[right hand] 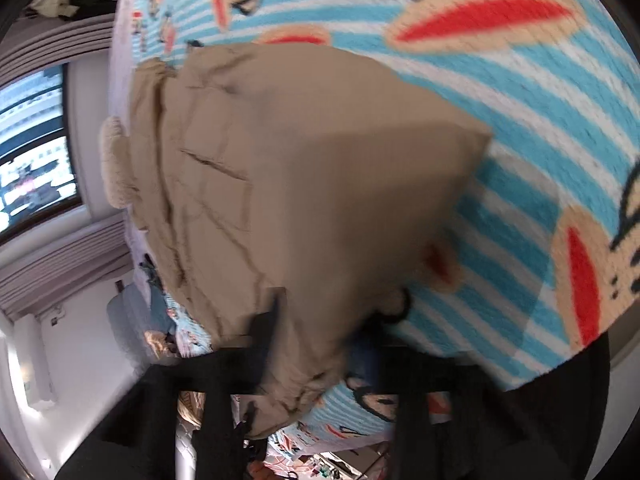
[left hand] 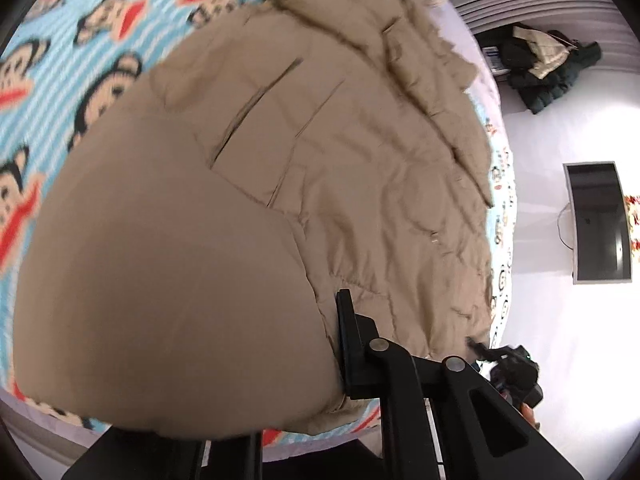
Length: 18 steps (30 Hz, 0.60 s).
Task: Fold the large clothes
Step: 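Grasp the tan jacket hem with both tools, then lift the held hem and fold it over the jacket toward the collar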
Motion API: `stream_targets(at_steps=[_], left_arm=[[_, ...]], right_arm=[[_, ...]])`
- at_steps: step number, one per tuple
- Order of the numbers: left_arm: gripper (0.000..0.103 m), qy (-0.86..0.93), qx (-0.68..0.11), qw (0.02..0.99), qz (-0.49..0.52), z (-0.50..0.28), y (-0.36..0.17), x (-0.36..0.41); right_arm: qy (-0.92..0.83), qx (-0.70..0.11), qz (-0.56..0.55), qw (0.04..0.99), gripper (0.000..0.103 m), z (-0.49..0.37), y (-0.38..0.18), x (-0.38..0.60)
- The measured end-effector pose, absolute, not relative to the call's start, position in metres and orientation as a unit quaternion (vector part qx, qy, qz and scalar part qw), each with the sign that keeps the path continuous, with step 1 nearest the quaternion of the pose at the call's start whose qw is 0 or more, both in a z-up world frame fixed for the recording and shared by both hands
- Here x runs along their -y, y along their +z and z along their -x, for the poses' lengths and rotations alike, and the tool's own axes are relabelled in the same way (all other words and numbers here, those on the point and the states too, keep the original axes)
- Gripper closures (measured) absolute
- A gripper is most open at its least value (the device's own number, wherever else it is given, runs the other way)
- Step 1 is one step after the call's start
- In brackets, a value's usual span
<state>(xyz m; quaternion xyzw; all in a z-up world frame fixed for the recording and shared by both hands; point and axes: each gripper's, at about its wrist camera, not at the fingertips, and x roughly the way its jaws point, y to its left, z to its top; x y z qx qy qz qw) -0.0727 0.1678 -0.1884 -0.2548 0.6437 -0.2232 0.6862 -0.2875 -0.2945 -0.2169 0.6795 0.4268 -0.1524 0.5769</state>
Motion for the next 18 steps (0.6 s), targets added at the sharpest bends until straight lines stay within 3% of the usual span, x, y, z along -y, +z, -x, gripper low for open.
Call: stream_targets(at_steps=[2, 18], left_arm=[[0.087, -0.232, -0.635, 0.696, 0.243, 0.07, -0.174, -0.168], [0.087, -0.227, -0.53, 0.789, 0.212, -0.015, -0.052, -0.135]], right_arm=[[-0.151, -0.422, -0.668, 0.594, 0.095, 0.284, -0.207, 0.293], [-0.041, -0.425, -0.529, 0.734, 0.095, 0.154, -0.075, 0.333]])
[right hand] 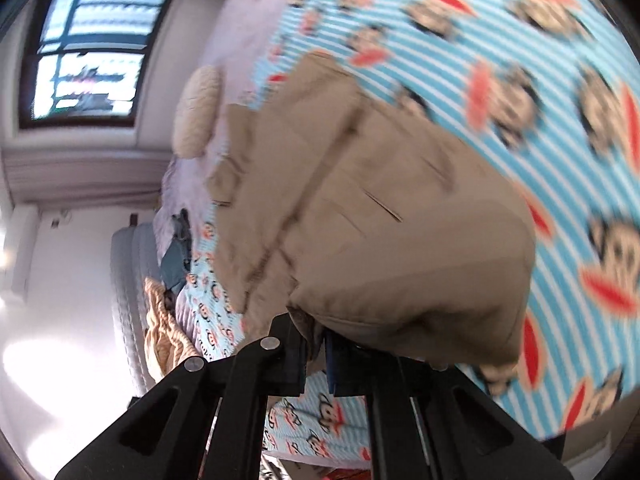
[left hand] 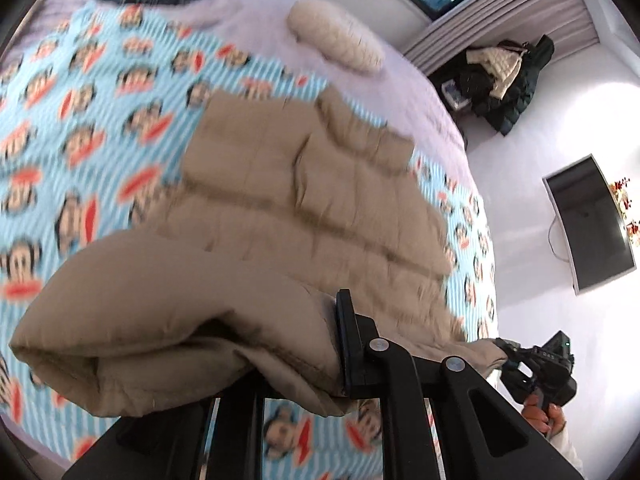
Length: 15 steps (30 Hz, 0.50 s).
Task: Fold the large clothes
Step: 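Lift the held hem and fold it over the jacket toward the collar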
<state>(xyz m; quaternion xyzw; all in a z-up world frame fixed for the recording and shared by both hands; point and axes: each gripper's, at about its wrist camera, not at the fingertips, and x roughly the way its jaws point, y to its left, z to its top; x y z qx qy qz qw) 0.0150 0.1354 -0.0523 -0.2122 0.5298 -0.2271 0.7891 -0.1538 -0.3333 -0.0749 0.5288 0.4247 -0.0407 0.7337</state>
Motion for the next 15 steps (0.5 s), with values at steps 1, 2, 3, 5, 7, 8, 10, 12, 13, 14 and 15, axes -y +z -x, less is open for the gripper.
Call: stream_targets(at_steps=[1, 2, 3, 5, 7, 8, 10, 12, 13, 14, 15], left_arm=[[0.087, -0.224, -0.521, 0.797, 0.21, -0.026, -0.044, -0.13], [0.087, -0.22, -0.514, 0.803, 0.207, -0.034, -0.039, -0.125], [0.087, -0.215, -0.507, 0.809, 0.204, -0.043, -0.033, -0.121], [0.087, -0.203, -0.494, 0.822, 0.199, -0.065, -0.024, -0.109], [0.087, -0.187, -0.485, 0.832, 0.196, -0.086, -0.019, -0.1], [0.087, -0.177, -0.48, 0.836, 0.195, -0.099, -0.017, -0.095], [0.087, -0.165, -0.478, 0.84, 0.199, -0.12, -0.019, -0.09], [0.087, -0.148, -0.48, 0.843, 0.193, -0.138, -0.026, -0.085], [0.087, -0.139, -0.483, 0.845, 0.184, -0.15, -0.031, -0.082], [0.087, -0.131, -0.487, 0.845, 0.178, -0.162, -0.038, -0.081], [0.087, -0.127, -0.491, 0.844, 0.175, -0.17, -0.044, -0.079]], right_arm=[[-0.03, -0.424, -0.517, 0.743, 0.095, 0.137, -0.065, 0.34], [-0.022, -0.424, -0.509, 0.748, 0.095, 0.124, -0.058, 0.343], [-0.014, -0.425, -0.501, 0.754, 0.095, 0.109, -0.051, 0.347], [0.002, -0.429, -0.481, 0.764, 0.095, 0.076, -0.039, 0.357], [0.017, -0.433, -0.461, 0.774, 0.095, 0.04, -0.029, 0.367], [0.022, -0.434, -0.452, 0.779, 0.095, 0.025, -0.025, 0.367], [0.023, -0.438, -0.433, 0.787, 0.095, -0.006, -0.021, 0.374], [0.025, -0.442, -0.431, 0.787, 0.095, -0.036, -0.026, 0.378], [0.024, -0.447, -0.43, 0.784, 0.095, -0.052, -0.032, 0.38], [0.024, -0.452, -0.427, 0.783, 0.095, -0.066, -0.038, 0.381], [0.022, -0.458, -0.421, 0.783, 0.095, -0.079, -0.044, 0.381]])
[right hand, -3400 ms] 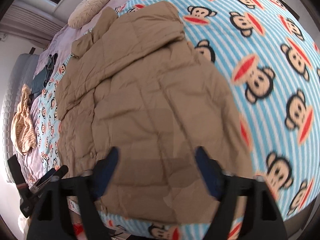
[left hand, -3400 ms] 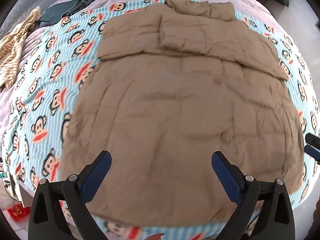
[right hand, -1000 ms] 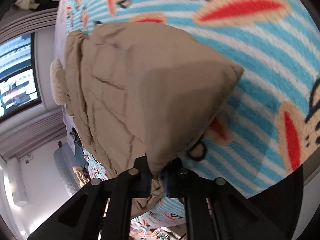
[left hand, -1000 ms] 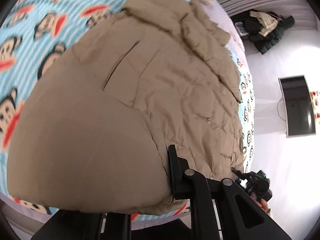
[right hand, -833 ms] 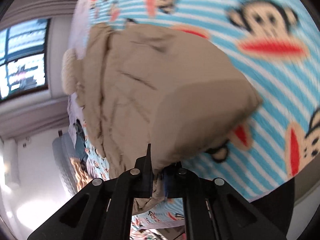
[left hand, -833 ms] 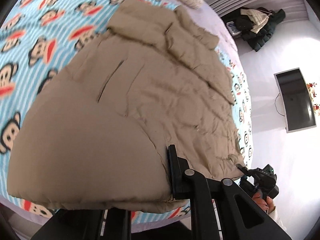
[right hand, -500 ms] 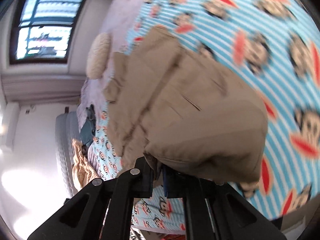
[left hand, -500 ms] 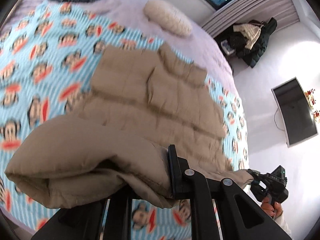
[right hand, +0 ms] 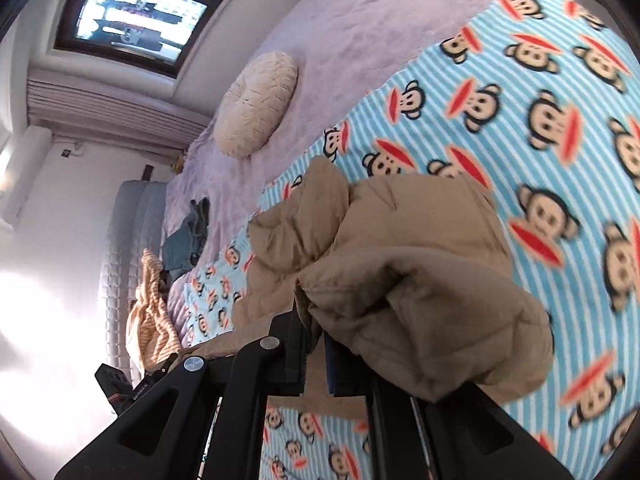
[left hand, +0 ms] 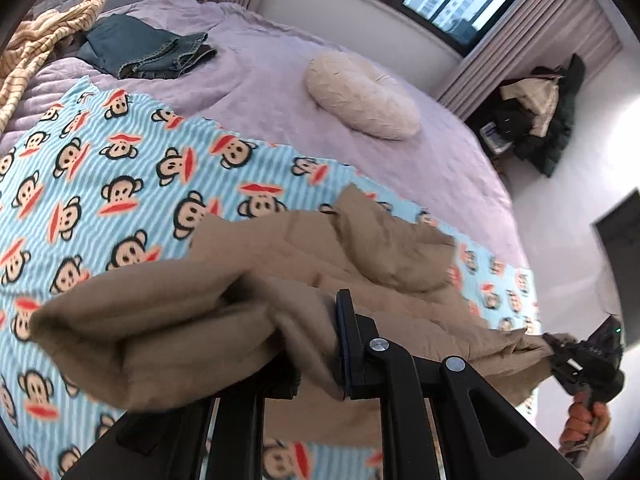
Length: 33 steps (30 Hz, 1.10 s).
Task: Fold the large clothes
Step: 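Lift the held hem and fold it over the jacket toward the collar, then open both tools and release the folded hem onto the jacket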
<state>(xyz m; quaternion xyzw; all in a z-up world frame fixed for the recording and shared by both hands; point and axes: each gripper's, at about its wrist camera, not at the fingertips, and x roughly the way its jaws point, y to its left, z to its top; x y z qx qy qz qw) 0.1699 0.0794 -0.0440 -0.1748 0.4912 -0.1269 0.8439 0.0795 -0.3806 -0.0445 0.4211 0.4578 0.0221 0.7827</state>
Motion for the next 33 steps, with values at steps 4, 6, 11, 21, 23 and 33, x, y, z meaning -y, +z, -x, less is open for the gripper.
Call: stream_targets(at_steps=[4, 6, 11, 21, 23, 33], left_arm=[[0.087, -0.116, -0.512, 0.837, 0.152, -0.211, -0.08, -0.074], [0.087, -0.113, -0.523, 0.832, 0.144, -0.232, -0.103, -0.069], [0.079, -0.104, -0.548, 0.819, 0.134, -0.269, -0.162, -0.056], [0.001, -0.106, -0.505, 0.852, 0.086, -0.254, -0.152, -0.059], [0.001, -0.099, -0.482, 0.867, 0.074, -0.248, -0.135, -0.065], [0.003, -0.101, -0.488, 0.864, 0.07, -0.25, -0.131, -0.066]], right_arm=[[0.008, -0.472, -0.409, 0.781, 0.095, -0.117, -0.075, 0.382], [-0.004, -0.478, -0.405, 0.779, 0.095, -0.136, -0.096, 0.384], [-0.034, -0.496, -0.403, 0.769, 0.095, -0.163, -0.15, 0.389], [-0.038, -0.49, -0.379, 0.784, 0.088, -0.164, -0.149, 0.384], [-0.04, -0.483, -0.371, 0.793, 0.074, -0.159, -0.138, 0.385], [-0.067, -0.448, -0.31, 0.836, 0.0, -0.143, -0.107, 0.386]])
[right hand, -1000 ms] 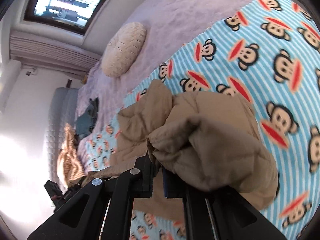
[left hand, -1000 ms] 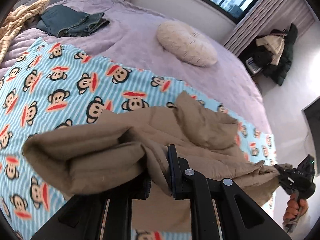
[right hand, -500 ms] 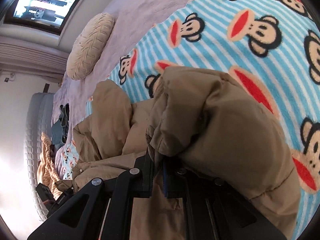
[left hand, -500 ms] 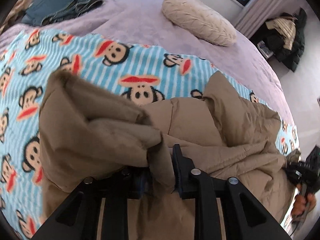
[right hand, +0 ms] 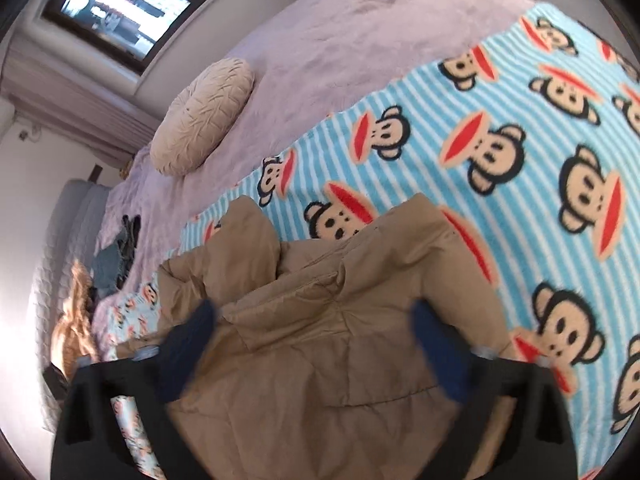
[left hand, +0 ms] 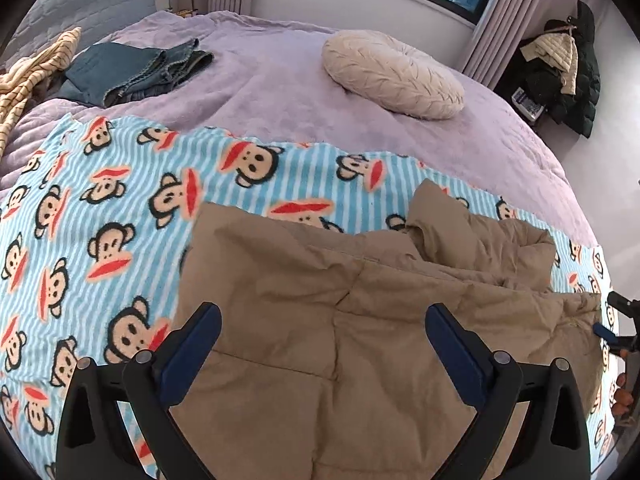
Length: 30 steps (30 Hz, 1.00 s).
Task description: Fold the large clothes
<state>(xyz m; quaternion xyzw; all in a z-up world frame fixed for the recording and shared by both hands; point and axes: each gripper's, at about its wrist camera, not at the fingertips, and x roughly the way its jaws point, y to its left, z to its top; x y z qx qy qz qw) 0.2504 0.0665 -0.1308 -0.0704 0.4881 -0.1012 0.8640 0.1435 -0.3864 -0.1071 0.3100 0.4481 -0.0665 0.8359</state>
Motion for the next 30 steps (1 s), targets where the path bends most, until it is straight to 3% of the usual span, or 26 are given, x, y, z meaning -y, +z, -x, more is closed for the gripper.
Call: stream_targets(at_steps=[2, 7, 9, 10, 11, 13, 17, 24, 30], left_arm=[[0.008, -0.106, -0.489, 0.863, 0.064, -0.251, -0.134, -0.06], [0.008, -0.086, -0.48, 0.872, 0.039, -0.263, -0.141, -0.055], [0.008, -0.068, -0.485, 0.871, 0.038, -0.273, -0.154, -0.057], [0.008, -0.06, -0.489, 0.87, 0.037, -0.278, -0.16, -0.057], [0.008, -0.051, -0.493, 0.868, 0.037, -0.282, -0.168, -0.058], [0.008, -0.039, -0.497, 0.866, 0.031, -0.289, -0.185, -0.056], [0.006, -0.032, -0.496, 0.868, 0.021, -0.303, -0.212, -0.05], [0.0, -0.03, -0.496, 0.867, 0.036, -0.322, -0.231, -0.05], [0.0, -0.014, -0.486, 0.873, 0.02, -0.312, -0.199, -0.057]], right_arm=[[-0.068, -0.448, -0.27, 0.849, 0.0, -0.143, -0.103, 0.378], [-0.084, -0.478, -0.205, 0.85, 0.0, -0.15, -0.106, 0.375], [-0.094, -0.479, -0.216, 0.845, 0.006, -0.152, -0.112, 0.383], [-0.107, -0.484, -0.219, 0.84, 0.021, -0.155, -0.119, 0.389], [-0.12, -0.492, -0.217, 0.835, 0.047, -0.158, -0.125, 0.393], [-0.146, -0.512, -0.214, 0.819, 0.085, -0.164, -0.143, 0.403], [-0.146, -0.521, -0.221, 0.811, 0.096, -0.173, -0.172, 0.419], [-0.159, -0.52, -0.212, 0.812, 0.097, -0.186, -0.191, 0.422], [-0.166, -0.5, -0.192, 0.828, 0.096, -0.175, -0.153, 0.405]])
